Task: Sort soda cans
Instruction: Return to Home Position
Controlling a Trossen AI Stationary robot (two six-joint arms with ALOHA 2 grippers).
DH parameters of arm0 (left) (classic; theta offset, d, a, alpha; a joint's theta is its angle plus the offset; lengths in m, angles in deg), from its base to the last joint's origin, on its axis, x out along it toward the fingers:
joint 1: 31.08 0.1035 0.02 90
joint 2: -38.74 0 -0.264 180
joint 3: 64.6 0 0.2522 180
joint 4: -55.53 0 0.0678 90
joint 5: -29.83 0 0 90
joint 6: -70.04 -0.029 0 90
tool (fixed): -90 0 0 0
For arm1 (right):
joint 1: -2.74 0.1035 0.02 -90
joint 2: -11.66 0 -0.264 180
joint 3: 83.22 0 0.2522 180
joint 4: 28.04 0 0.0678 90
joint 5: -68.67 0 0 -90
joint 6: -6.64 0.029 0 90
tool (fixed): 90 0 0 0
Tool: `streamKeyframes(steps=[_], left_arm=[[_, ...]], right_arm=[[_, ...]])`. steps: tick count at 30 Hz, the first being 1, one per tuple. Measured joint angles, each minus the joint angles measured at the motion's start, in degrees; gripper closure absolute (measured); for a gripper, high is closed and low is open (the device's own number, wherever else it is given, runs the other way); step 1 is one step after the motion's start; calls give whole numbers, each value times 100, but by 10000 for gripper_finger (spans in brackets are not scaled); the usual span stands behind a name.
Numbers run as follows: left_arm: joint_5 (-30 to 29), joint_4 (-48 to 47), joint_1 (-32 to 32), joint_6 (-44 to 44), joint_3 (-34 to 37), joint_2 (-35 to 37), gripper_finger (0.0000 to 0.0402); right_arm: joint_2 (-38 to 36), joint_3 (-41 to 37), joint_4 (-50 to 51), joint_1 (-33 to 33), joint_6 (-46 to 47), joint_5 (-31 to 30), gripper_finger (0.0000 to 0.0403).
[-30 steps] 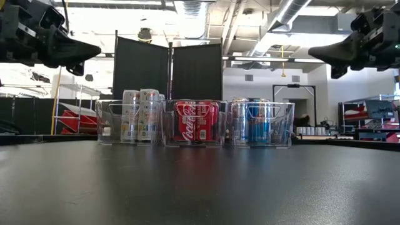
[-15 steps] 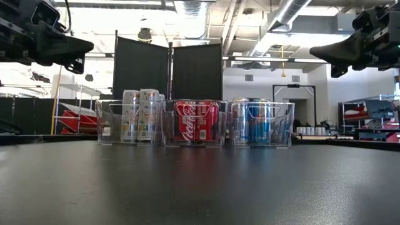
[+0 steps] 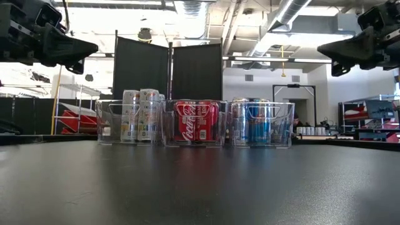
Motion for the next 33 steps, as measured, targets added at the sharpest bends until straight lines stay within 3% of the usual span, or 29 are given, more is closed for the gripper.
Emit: streamKeyframes(steps=[20,33], left_arm=[[236,-44,4,-459,1,-2,401],[403,-74,9,-68,1,-4,401]], right_arm=[[0,-4,232,-317,-731,625,403],[1,-4,237,-289,293,632,374]])
